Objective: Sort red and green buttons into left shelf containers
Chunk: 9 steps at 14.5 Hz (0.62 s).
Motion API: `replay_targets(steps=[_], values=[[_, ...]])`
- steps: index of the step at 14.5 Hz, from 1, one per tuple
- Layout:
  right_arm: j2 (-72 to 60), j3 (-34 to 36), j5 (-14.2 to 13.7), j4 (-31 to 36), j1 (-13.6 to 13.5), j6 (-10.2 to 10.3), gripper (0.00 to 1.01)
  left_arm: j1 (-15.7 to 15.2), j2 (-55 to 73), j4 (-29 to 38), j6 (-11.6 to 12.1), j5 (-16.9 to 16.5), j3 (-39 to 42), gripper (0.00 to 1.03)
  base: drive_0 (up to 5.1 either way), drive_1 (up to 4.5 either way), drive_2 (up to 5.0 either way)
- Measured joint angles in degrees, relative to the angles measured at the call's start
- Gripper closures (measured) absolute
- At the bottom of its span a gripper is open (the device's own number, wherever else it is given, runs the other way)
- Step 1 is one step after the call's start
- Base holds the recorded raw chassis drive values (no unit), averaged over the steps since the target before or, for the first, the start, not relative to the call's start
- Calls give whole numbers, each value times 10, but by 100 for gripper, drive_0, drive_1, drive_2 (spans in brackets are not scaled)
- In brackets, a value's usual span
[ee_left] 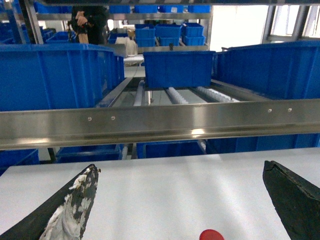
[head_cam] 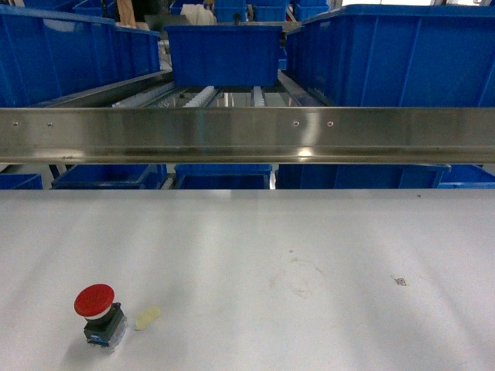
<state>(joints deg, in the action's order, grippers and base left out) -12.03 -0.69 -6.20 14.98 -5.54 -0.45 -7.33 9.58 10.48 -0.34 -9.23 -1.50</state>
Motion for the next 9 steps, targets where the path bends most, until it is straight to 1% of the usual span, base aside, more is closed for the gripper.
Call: replay_targets(steps=[1,2,3,4,5,6,7,8,9], values=[[-82,0,-42,71,-34,-7,3,-61,99,75,-4,-60,-5,5,0,0,0],[-153,-1,-71,135,-51,-13,3,-90,180,130,-6,-94,-13,5,0,0,0],[-298,-26,-102,252,-41,-23,3,-87,293,181,-3,-128,-35,5,0,0,0],[-355,-38,-104,302,-32,-31,3,-74,335,191,-3,-134,-44,5,0,0,0],[-424,-54,-104,358,-13,-40,3,-52,371,200,-1,-132,-53,5,0,0,0],[-508,-77,-103,414,25,-48,3,-28,398,208,-1,-135,-63,5,0,0,0],[-577,-100,-90,443,61,-52,3,-8,429,230,-2,-140,-77,5,0,0,0],[-626,-114,-82,469,88,-56,3,3,456,233,-5,-146,-98,5,0,0,0],[-671,-134,-76,482,122,-56,3,12,495,243,-5,-143,-119,5,0,0,0]])
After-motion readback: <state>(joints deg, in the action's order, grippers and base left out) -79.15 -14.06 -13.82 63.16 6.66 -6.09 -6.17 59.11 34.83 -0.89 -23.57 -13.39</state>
